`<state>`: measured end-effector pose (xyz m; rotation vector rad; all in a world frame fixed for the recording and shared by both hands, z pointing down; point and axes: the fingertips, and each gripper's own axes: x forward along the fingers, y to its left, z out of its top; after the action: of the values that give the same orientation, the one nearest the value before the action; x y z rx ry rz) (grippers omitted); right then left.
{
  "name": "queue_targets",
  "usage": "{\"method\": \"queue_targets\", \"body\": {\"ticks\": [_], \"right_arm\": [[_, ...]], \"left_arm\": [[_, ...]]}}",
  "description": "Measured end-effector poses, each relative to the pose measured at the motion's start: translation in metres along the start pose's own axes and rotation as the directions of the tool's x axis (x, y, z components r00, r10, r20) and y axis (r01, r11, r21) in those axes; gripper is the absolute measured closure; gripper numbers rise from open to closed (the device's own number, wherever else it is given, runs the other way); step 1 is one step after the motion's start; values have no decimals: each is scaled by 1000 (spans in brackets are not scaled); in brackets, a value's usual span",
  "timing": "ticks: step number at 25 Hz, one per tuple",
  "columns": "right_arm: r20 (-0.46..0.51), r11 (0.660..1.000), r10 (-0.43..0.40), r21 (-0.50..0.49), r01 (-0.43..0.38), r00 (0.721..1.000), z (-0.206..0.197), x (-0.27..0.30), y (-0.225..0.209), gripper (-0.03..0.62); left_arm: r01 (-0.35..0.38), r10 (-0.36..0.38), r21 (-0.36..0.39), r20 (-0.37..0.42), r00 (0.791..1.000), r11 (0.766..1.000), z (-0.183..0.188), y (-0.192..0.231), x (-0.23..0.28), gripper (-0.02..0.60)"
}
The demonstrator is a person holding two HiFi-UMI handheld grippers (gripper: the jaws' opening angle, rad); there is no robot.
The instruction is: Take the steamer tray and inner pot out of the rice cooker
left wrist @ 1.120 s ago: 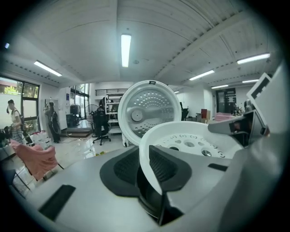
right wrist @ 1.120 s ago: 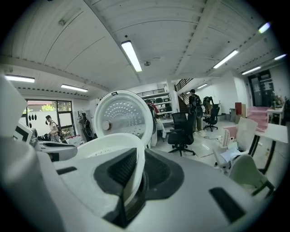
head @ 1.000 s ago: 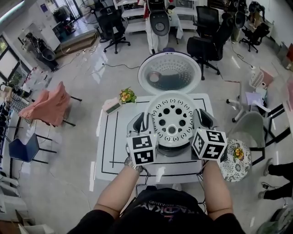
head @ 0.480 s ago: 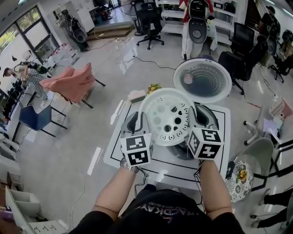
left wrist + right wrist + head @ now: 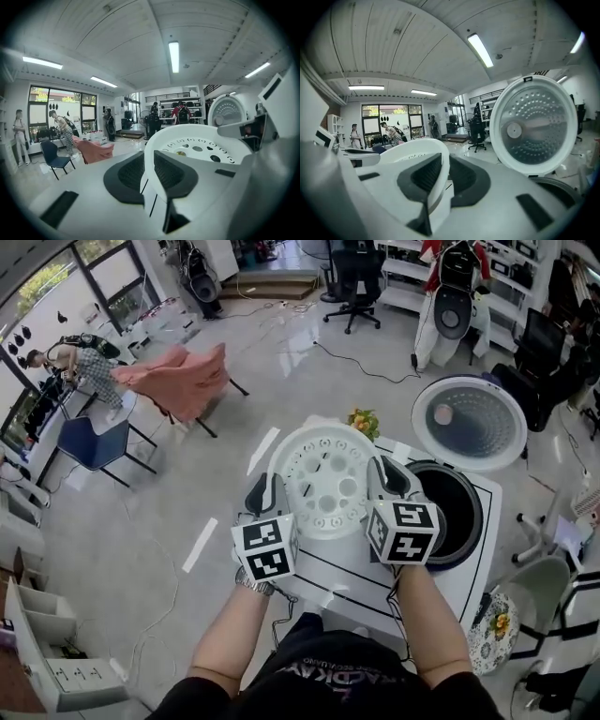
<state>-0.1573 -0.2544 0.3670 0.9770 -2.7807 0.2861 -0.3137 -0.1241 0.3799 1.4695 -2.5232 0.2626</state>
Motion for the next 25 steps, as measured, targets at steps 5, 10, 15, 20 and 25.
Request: {"method": "queue_targets", "body": {"ticks": [5,10,15,20,25], "right_arm": [[-49,1000,4,8,-3,999,-19,45,16,540],[-97,999,-21,31,24,995,-46,83,24,542],[-155,995,-71,53,80,985,-76,117,12,543],[-214,987,-116,85,137,970,-109,145,0,543],[-265,978,-155,94,185,952,-140,163,-16,543]], "left_arm": [[-7,7,-5,-29,1000,1000,-14,31,30,517],[16,-16,0,-81,997,1000,-37,53,64,515],[57,-56,2,-140,989,998,-64,56,108,515],[102,-100,0,-191,976,995,-87,56,145,517],[143,-147,-34,-226,963,989,-116,49,174,517]]}}
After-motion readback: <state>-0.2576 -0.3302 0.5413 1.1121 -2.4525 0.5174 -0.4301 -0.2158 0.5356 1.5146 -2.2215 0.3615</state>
